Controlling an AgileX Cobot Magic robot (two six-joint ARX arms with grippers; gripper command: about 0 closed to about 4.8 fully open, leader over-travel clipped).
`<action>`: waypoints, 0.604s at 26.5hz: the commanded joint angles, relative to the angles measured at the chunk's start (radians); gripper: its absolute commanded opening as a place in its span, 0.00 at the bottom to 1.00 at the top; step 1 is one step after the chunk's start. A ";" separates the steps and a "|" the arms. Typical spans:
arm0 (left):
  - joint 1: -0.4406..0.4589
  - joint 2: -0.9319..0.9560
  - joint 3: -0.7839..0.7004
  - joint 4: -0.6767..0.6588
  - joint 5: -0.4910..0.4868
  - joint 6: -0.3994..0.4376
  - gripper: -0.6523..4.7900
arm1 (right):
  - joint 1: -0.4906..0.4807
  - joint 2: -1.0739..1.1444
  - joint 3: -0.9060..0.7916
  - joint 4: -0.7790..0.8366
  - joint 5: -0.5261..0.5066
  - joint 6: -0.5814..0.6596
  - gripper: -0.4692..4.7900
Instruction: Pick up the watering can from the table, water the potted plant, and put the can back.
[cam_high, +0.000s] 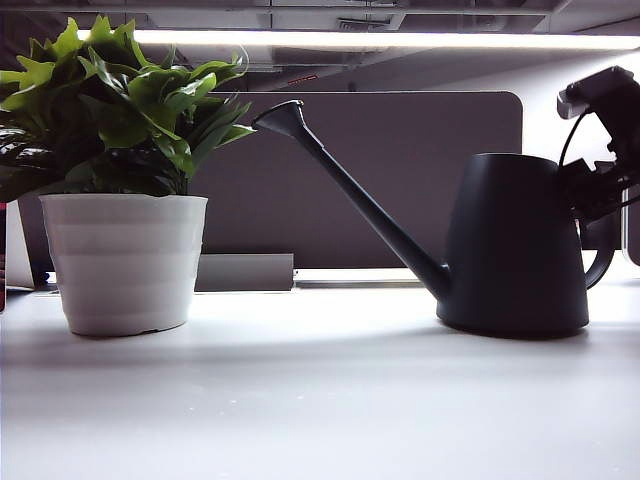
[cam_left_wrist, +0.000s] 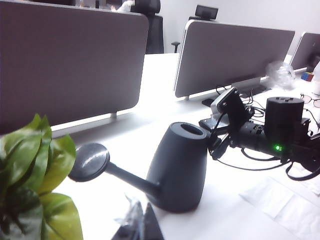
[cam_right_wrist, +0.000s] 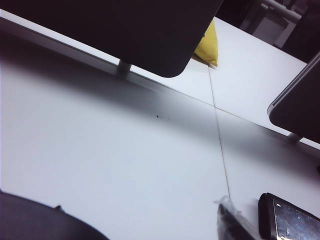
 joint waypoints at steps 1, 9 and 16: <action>0.000 -0.003 0.007 -0.010 0.007 -0.004 0.11 | 0.000 -0.005 0.006 0.038 -0.004 -0.029 0.80; 0.000 -0.003 0.007 -0.026 0.049 -0.005 0.11 | 0.000 -0.001 0.006 0.025 -0.004 -0.044 0.16; 0.000 -0.017 0.007 -0.036 0.047 -0.004 0.11 | 0.002 -0.002 0.006 0.028 -0.004 -0.044 0.08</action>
